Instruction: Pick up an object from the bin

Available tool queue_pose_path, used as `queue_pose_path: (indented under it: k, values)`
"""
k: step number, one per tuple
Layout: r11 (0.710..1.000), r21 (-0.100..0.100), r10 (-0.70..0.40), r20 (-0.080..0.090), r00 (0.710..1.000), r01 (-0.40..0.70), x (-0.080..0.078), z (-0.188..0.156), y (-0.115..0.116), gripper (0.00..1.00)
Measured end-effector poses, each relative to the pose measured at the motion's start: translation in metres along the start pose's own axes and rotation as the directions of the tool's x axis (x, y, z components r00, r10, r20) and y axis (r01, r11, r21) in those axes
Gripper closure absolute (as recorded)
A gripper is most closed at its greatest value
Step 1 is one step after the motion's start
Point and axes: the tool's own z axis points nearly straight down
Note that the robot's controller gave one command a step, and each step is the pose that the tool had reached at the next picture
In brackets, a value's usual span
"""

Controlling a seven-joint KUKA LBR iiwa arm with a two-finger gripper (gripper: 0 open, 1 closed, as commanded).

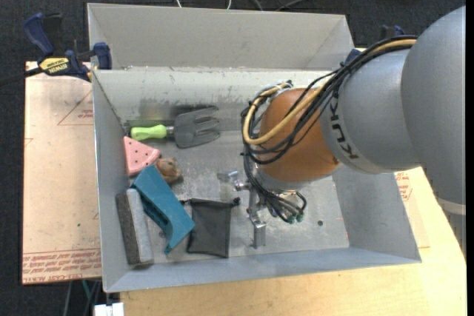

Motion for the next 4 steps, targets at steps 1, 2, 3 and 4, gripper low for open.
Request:
queue_pose_path:
  k: [1, 2, 3, 4]
  values:
    - [0.998, 0.000, 0.064, -0.006, 0.998, -0.064, 0.001, -0.033, 0.005, 0.00]
    - [0.994, -0.002, 0.114, 0.002, 0.994, -0.114, -0.019, -0.030, 0.023, 0.00]
    - [0.945, -0.001, 0.328, 0.001, 0.945, -0.328, -0.027, -0.031, 0.020, 0.00]
    - [0.948, -0.002, 0.319, 0.000, 0.948, -0.319, -0.021, -0.020, 0.037, 0.00]
